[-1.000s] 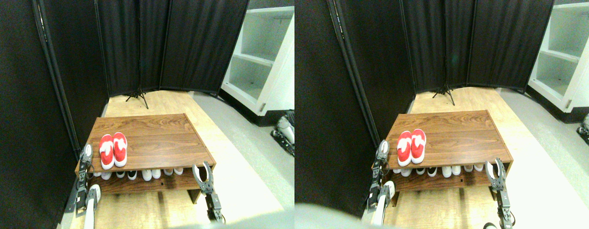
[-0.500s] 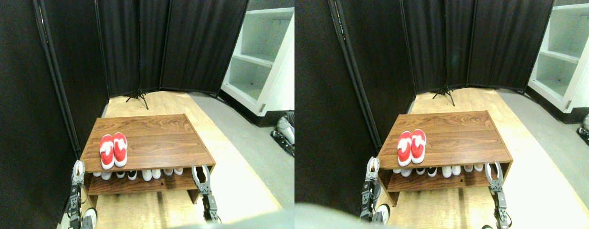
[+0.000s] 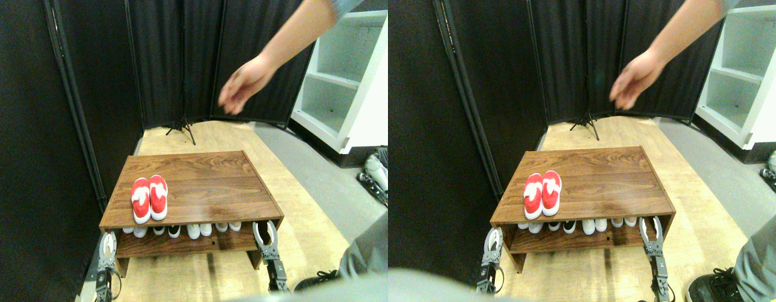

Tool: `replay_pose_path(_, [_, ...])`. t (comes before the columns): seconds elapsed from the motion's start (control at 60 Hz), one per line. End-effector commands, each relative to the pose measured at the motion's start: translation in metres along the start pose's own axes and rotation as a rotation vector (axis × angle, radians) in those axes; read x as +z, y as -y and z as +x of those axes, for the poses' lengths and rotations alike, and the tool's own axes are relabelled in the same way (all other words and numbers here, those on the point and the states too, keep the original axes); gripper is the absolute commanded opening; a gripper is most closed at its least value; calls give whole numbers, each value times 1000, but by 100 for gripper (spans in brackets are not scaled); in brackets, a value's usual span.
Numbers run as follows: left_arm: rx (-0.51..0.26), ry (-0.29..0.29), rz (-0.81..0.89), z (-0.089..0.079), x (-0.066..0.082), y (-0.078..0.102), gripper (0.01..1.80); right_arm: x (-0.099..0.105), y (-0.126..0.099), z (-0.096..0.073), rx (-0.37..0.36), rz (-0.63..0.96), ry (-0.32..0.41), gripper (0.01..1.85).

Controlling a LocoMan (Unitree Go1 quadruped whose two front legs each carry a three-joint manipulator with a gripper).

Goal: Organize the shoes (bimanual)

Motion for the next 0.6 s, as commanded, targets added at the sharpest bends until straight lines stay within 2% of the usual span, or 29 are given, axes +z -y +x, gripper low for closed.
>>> replay_pose_path(0.017, [-52, 7, -23, -4, 1, 13, 1, 2, -8, 0, 39, 9, 15, 26])
replay_pose_path(0.25, [-44, -29, -44, -14, 0, 15, 5, -1, -10, -1, 77, -25, 5, 24])
replay_pose_path(0.6, [-45, -29, -51, -18, 1, 17, 5, 0, -13, -4, 84, -30, -1, 22])
